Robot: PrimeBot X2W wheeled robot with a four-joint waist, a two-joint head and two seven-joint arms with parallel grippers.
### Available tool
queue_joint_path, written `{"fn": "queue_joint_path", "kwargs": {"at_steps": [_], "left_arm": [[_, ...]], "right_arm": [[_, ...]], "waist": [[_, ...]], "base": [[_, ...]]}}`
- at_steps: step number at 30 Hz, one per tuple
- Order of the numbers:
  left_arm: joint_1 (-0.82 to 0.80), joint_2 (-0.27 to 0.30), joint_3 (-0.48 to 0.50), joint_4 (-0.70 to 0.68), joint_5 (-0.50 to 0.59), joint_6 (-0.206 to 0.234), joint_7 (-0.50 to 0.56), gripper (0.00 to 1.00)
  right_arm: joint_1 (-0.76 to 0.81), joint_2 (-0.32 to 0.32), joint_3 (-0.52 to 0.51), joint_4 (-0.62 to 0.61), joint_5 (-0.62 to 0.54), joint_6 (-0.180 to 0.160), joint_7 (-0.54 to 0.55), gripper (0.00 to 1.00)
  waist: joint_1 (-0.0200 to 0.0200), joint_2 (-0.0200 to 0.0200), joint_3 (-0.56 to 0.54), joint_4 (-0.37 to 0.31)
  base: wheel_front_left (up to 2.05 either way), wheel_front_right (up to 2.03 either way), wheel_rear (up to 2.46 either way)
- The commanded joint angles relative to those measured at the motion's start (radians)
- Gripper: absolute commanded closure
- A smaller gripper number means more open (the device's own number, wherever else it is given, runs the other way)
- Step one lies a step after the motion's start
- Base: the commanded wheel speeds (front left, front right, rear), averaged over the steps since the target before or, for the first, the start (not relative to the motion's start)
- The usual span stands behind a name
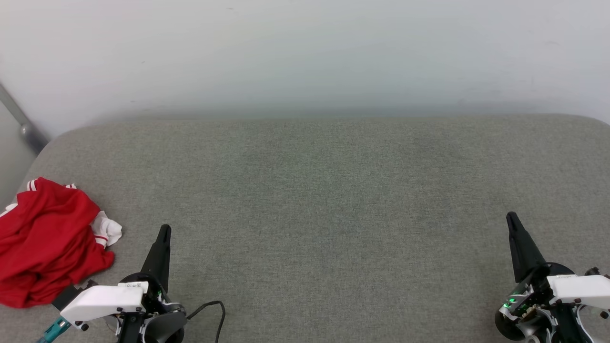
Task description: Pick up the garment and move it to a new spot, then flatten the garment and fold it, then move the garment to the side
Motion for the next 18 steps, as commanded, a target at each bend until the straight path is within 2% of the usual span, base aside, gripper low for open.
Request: {"fn": "queue_joint_path", "kwargs": {"at_steps": [1, 18], "left_arm": [[-0.008, -0.001, 0.001, 0.000, 0.000, -0.004, 0.002, 1.00], [-0.008, -0.001, 0.001, 0.000, 0.000, -0.004, 0.002, 1.00]], "right_arm": [[-0.012, 0.004, 0.000, 0.001, -0.004, 0.000, 0.002, 1.00], [-0.012, 0.004, 0.000, 0.001, -0.004, 0.000, 0.002, 1.00]], "waist": [[0.0000, 0.0000, 0.000, 0.000], [0.0000, 0.0000, 0.000, 0.000]], "base": [[0.00, 0.00, 0.00], [0.00, 0.00, 0.00]]}}
